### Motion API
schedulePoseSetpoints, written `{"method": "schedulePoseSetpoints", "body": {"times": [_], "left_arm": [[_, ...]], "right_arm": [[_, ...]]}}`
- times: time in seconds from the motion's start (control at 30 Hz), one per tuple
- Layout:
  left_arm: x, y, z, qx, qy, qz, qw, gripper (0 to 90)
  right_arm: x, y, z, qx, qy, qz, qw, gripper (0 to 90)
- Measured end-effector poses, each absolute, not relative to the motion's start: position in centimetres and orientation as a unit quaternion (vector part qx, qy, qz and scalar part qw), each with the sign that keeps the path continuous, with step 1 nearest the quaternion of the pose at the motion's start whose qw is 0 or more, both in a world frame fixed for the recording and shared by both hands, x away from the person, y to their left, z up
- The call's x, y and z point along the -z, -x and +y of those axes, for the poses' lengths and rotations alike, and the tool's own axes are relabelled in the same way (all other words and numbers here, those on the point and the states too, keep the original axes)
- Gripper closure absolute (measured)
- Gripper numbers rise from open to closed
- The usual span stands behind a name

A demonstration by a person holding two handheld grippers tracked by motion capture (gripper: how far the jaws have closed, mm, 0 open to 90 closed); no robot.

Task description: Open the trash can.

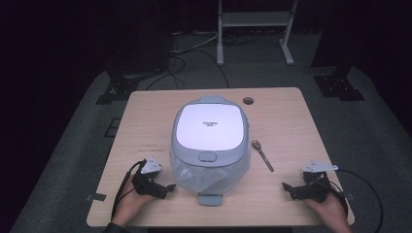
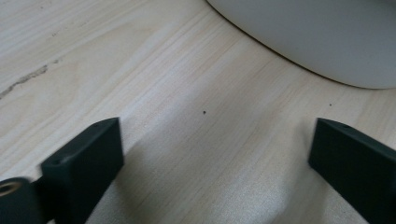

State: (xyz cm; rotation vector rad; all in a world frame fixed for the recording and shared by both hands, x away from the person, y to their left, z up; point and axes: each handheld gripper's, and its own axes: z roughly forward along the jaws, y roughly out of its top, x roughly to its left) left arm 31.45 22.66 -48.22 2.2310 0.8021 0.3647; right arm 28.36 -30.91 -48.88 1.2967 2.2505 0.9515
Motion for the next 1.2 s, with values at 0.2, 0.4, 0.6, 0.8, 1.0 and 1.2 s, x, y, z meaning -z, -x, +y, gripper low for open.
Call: {"method": "schedulePoseSetpoints", "body": {"times": [0.2, 0.4, 0.6, 0.8, 1.0, 1.2], "left_arm": [[47.7, -31.1, 22.8, -0.139, -0.864, 0.309, 0.372, 6.6], [47.0, -30.8, 23.0, -0.139, -0.864, 0.303, 0.377, 12.4], [46.4, -30.4, 23.1, -0.125, -0.863, 0.299, 0.387, 21.0], [45.8, -30.0, 23.1, -0.112, -0.864, 0.296, 0.392, 31.1], [44.5, -29.5, 23.4, -0.1, -0.858, 0.294, 0.408, 47.6], [43.4, -29.3, 23.8, -0.096, -0.85, 0.298, 0.423, 65.5]], "right_arm": [[48.9, -28.4, -30.9, -0.338, -0.461, 0.799, 0.187, 0.0], [48.9, -28.4, -30.9, -0.338, -0.46, 0.799, 0.187, 0.0], [48.9, -28.4, -30.9, -0.338, -0.46, 0.799, 0.187, 0.0], [48.9, -28.4, -30.9, -0.338, -0.46, 0.799, 0.187, 0.0], [48.9, -28.4, -30.9, -0.338, -0.46, 0.799, 0.187, 0.0], [48.9, -28.4, -30.9, -0.338, -0.461, 0.799, 0.187, 0.0]]}}
